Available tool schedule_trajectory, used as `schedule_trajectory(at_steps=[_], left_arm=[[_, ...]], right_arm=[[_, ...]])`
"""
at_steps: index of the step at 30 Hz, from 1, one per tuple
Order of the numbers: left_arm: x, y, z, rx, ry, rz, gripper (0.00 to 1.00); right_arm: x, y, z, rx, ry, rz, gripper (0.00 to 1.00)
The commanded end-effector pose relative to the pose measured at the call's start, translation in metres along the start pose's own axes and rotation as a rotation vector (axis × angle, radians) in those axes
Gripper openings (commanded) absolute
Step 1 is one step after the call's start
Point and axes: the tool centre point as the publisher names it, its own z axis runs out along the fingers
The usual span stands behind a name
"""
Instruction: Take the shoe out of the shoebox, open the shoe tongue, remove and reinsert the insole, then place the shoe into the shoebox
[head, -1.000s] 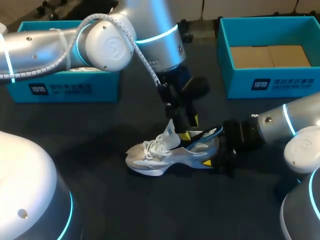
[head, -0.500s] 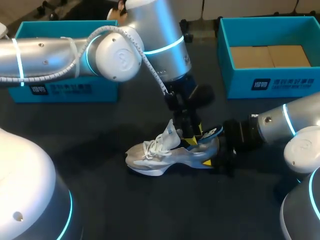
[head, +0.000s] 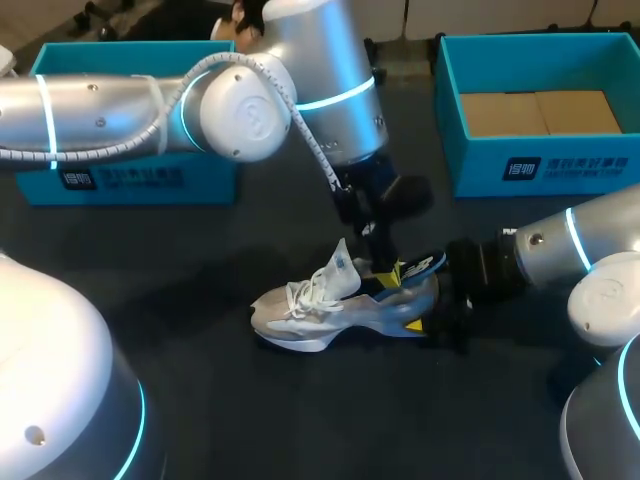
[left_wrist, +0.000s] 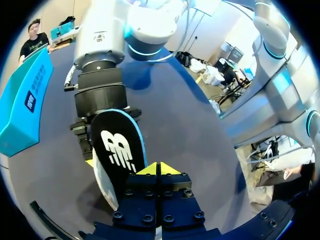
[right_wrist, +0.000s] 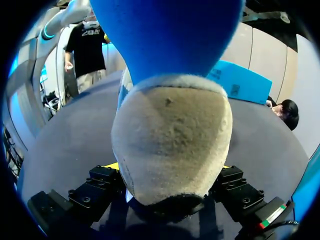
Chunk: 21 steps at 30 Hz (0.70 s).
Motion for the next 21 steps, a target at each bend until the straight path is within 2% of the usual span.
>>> schedule_trajectory(at_steps=[1, 7, 16, 21], left_arm=[[0.006, 0.002, -0.016, -0.011, -0.001, 0.007, 0.00], [0.014, 0.005, -0.028, -0.026, 0.003, 0.009, 0.00], [0.035, 0.002, -0.064, -0.011, -0.028, 0.038, 0.00], [0.043, 0.004, -0.076, -0.004, -0.059, 0.044, 0.00]], right_arm=[[0.002, 0.000, 0.001, 0.004, -0.003, 0.000, 0.00], [0.002, 0.000, 0.001, 0.004, -0.003, 0.000, 0.00], [0.002, 0.000, 0.001, 0.004, -0.003, 0.000, 0.00], [0.002, 0.000, 0.001, 0.004, -0.003, 0.000, 0.00]])
